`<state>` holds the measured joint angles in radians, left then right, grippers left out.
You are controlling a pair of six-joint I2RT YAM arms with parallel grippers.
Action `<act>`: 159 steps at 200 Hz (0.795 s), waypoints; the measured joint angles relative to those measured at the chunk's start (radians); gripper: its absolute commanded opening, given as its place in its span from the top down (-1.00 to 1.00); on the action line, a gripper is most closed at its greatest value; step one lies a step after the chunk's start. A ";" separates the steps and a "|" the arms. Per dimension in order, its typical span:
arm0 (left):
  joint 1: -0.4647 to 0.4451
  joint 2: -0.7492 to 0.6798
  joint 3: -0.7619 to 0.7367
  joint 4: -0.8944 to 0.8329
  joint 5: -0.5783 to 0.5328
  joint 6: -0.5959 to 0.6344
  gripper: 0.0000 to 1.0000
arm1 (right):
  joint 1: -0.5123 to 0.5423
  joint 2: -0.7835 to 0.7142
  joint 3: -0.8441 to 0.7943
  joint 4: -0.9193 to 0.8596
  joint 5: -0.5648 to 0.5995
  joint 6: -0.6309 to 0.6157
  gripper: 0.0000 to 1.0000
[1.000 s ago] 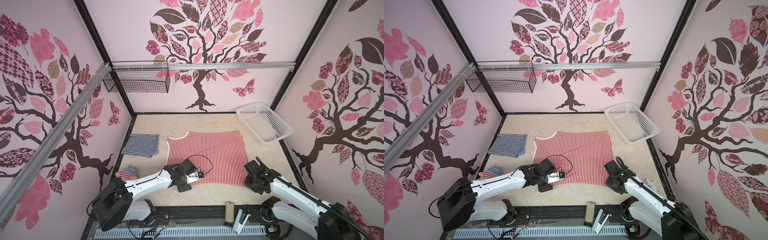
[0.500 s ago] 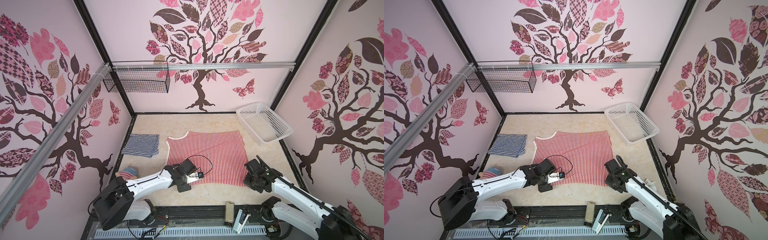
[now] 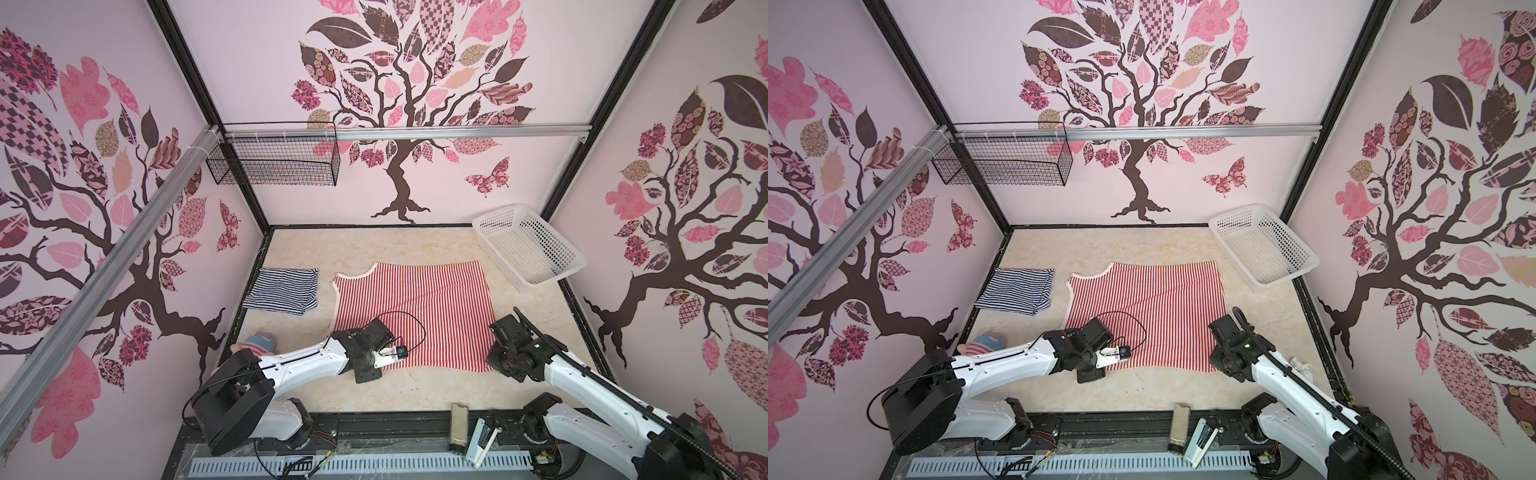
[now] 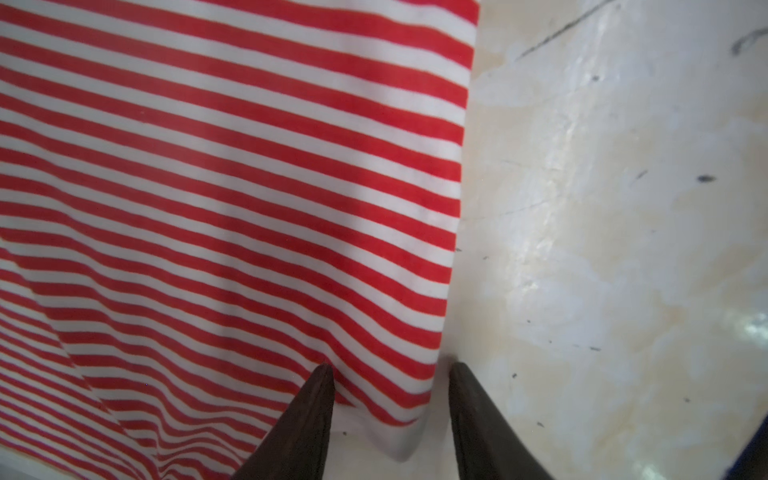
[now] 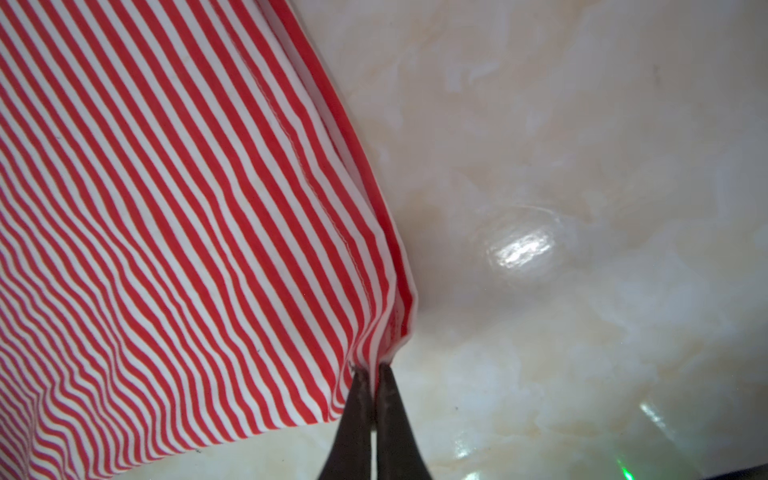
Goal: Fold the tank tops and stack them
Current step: 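Grasp both hem corners and drag the red tank top toward the robot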
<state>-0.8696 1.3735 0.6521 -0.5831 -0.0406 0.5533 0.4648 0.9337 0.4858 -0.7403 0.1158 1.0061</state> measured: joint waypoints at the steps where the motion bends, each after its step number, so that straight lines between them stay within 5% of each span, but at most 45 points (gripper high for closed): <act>1: 0.000 0.000 0.000 0.000 0.000 0.000 0.14 | 0.000 0.000 0.000 0.000 0.000 0.000 1.00; 30: 0.000 0.002 0.000 -0.003 0.008 0.000 0.25 | 0.000 -0.004 0.000 -0.001 0.000 0.000 1.00; 97: 0.000 0.002 0.003 -0.032 0.016 -0.005 1.00 | 0.000 -0.009 0.015 -0.016 -0.002 -0.009 1.00; 159: 0.000 -0.045 0.051 -0.201 0.179 0.026 1.00 | 0.002 -0.140 0.140 -0.126 -0.006 -0.020 1.00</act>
<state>-0.8696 1.3289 0.7029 -0.7837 0.1387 0.5793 0.4664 0.7940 0.6254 -0.8658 0.1097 0.9863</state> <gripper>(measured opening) 0.050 0.060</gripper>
